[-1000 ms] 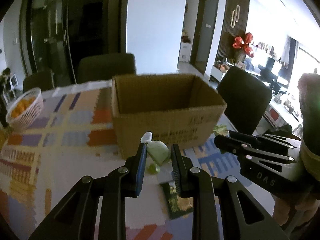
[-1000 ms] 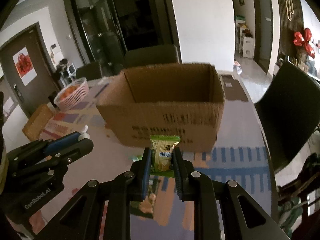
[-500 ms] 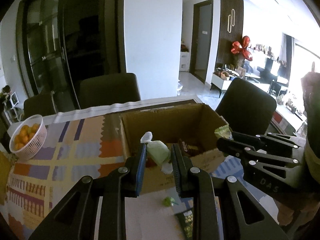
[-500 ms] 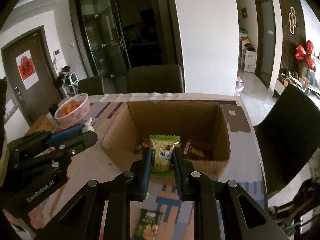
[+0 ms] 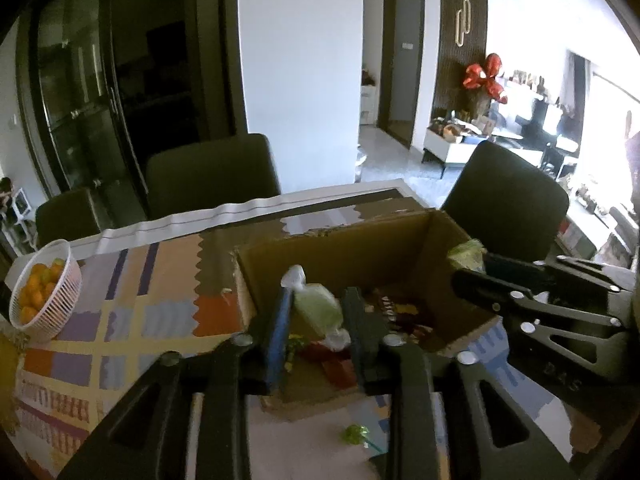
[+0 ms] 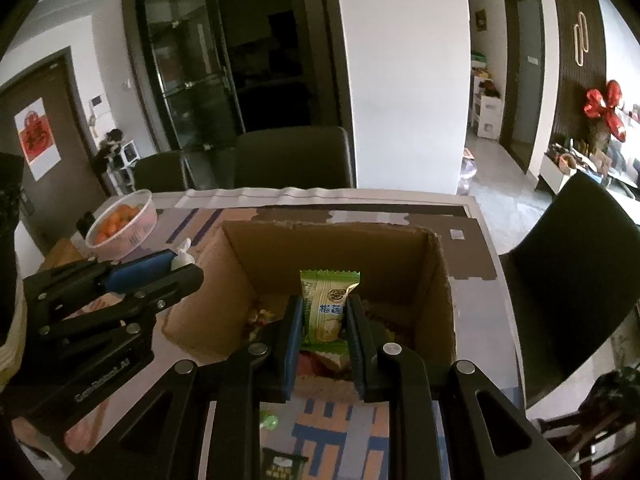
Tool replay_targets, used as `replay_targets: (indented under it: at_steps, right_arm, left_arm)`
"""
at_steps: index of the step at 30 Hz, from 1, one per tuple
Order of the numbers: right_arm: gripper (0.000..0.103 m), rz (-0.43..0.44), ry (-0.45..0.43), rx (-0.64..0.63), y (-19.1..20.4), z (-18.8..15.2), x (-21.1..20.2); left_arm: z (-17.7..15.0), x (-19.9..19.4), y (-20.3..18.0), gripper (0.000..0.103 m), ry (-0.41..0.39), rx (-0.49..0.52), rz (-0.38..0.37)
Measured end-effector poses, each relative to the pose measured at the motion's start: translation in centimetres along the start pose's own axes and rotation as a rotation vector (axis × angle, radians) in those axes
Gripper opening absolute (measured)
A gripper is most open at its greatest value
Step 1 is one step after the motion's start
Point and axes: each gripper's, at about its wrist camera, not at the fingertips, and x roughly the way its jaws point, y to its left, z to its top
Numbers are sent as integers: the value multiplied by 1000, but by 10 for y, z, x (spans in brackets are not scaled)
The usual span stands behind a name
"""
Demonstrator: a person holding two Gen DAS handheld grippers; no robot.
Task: Organize snacks
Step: 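Carry the candy and packet over the box and open both tools, then grasp the green beef biscuit bag with the right tool while the left tool grasps the green lollipop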
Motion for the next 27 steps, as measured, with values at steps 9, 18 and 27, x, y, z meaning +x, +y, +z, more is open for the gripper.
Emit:
replay_targets:
  at_steps: [9, 18, 27]
  right_arm:
    - [45, -38, -11, 1, 4, -21, -11]
    - [50, 20, 15, -3, 23, -56, -27]
    - [50, 59, 84, -6, 40, -91, -23]
  left_arm:
    - [-27, -27, 1, 54, -47, 16, 48]
    - [-65, -61, 0, 54, -64, 52, 65]
    - [-105, -69, 1, 54, -12, 75, 67]
